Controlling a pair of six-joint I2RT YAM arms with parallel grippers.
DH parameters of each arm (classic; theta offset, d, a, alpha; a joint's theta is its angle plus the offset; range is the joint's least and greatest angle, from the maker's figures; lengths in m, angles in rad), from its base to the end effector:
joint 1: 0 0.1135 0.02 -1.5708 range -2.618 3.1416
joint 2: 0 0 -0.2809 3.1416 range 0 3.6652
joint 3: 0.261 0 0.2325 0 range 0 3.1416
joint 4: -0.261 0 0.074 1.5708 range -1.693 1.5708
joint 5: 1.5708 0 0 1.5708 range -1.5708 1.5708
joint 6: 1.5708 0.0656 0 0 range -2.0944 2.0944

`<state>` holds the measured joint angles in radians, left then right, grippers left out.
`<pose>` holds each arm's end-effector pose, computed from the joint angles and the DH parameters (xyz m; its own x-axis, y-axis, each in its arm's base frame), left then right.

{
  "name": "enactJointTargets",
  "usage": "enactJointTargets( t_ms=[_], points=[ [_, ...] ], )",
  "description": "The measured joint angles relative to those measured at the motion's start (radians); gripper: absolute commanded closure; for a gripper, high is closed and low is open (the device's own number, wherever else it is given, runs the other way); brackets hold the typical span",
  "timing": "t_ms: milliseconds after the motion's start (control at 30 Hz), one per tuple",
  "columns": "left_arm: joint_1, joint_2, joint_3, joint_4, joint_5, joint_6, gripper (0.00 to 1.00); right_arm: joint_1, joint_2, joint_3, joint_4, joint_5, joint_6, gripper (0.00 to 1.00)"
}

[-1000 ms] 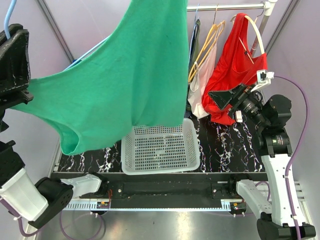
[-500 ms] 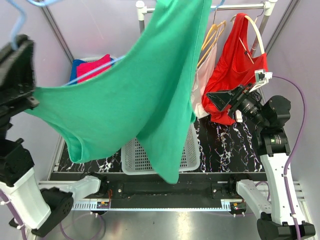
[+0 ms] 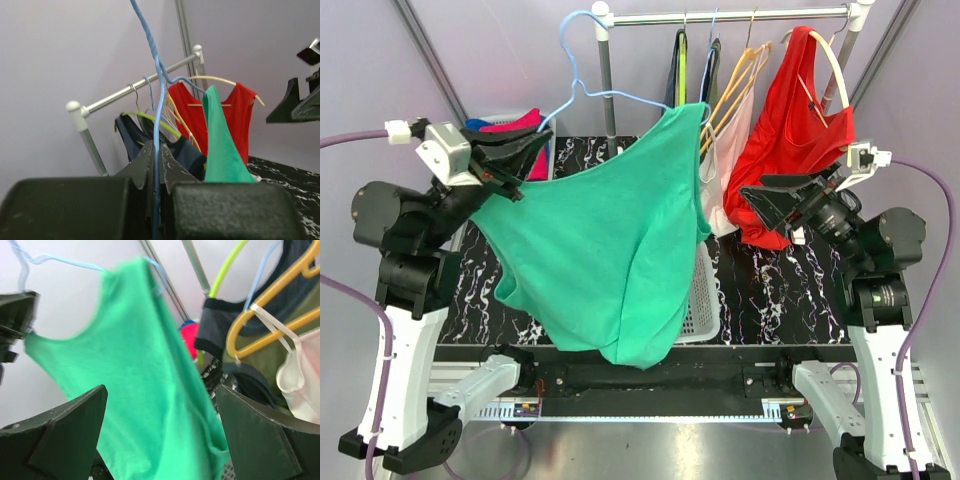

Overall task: Remove the tank top from the hanger
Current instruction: Pick up the hanger from the clothesline, then remove the tank top from the hanger.

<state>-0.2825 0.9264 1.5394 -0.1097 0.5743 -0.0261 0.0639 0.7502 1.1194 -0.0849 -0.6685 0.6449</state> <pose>0.0991 -0.0659 0.5786 0.4450 -0.1520 -0.8825 0.7029 0.6699 0.2391 0.1199 0.0484 0.4772 -0.1633 0.4623 -0.8716 -0.6828 0.5847 0.4381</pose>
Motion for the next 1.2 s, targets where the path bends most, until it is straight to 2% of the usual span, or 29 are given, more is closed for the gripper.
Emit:
enactJointTargets(
  t_ms=[367,700,800,833,1133,1167,1200],
  points=[
    [-0.04,-0.008,-0.01,-0.067,0.144,-0.008,1.0,0.027,0.036,-0.061,0.213,-0.027,0.064,0.0],
    [-0.056,0.039,0.026,-0.077,0.167,-0.026,1.0,0.261,0.137,-0.064,0.211,-0.002,-0.044,0.01],
    [-0.057,0.053,0.034,-0.078,0.167,-0.027,1.0,0.29,0.145,-0.066,0.208,-0.001,-0.071,0.13],
    [-0.057,0.055,0.034,-0.079,0.167,-0.027,1.0,0.29,0.145,-0.068,0.207,0.002,-0.078,0.24],
    [-0.057,0.055,0.035,-0.076,0.167,-0.029,1.0,0.293,0.145,-0.073,0.184,0.047,-0.126,0.7],
    [-0.057,0.055,0.035,-0.076,0.167,-0.03,1.0,0.293,0.145,-0.076,0.184,0.05,-0.126,0.77],
    [-0.057,0.055,0.035,-0.076,0.167,-0.032,1.0,0.293,0.145,-0.081,0.186,0.053,-0.126,0.88]
  ],
)
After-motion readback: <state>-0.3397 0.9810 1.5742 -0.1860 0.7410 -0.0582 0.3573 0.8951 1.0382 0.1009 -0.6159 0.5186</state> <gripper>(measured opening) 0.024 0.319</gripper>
